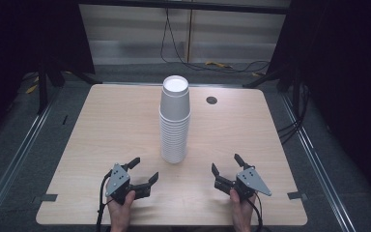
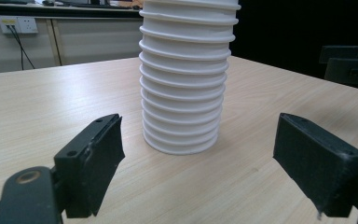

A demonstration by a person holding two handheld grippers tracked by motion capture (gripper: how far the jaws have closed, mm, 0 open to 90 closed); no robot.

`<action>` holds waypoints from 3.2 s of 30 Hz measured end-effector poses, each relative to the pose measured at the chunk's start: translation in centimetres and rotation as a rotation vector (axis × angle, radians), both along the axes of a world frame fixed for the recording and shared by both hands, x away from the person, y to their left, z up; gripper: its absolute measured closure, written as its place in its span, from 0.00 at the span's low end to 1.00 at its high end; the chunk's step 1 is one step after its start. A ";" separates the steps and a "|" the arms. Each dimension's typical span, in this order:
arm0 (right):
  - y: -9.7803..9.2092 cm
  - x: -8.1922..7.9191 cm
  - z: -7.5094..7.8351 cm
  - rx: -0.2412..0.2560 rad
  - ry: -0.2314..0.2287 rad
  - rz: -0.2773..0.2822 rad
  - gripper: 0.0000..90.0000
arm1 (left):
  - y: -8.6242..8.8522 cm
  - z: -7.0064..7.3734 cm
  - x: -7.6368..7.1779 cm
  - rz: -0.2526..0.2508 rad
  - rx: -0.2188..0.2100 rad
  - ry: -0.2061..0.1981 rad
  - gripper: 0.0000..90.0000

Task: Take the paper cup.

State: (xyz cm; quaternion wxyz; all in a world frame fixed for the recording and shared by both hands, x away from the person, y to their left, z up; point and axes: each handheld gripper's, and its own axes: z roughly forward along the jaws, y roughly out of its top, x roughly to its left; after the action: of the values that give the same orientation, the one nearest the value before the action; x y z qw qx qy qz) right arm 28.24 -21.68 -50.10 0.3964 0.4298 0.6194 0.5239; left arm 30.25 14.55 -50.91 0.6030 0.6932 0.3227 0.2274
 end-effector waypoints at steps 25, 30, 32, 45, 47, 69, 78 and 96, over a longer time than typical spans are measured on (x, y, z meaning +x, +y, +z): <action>1.4 0.7 0.9 0.015 0.094 0.232 0.19 | -0.2 0.0 0.1 -0.003 0.005 0.006 0.17; 1.6 1.0 1.9 0.022 0.093 0.278 0.21 | -0.2 0.1 0.1 -0.009 0.013 0.002 0.17; 1.7 1.1 2.4 0.024 0.086 0.291 0.21 | -0.2 0.0 0.0 -0.010 0.009 0.001 0.17; 2.1 2.3 5.4 0.054 0.087 0.361 0.22 | -0.2 0.0 0.0 -0.020 0.000 0.004 0.17; 2.2 2.5 5.8 0.043 0.081 0.363 0.22 | -0.2 0.0 0.1 -0.021 0.003 0.003 0.17; 3.9 5.8 12.0 0.069 0.084 0.474 0.16 | -0.2 0.0 0.0 -0.029 0.005 -0.001 0.17; 4.8 7.1 14.9 0.030 0.081 0.499 0.16 | -0.1 0.0 0.1 -0.026 0.008 -0.002 0.17; 6.2 9.5 19.2 0.006 0.110 0.605 0.17 | -0.2 0.0 0.1 -0.030 0.006 0.007 0.18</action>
State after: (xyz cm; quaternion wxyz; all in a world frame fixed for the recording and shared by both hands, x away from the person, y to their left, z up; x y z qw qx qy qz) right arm 37.78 -15.52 -30.90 0.1867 0.2547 0.7383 0.5959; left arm 30.36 14.35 -50.87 0.6033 0.7005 0.3134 0.2169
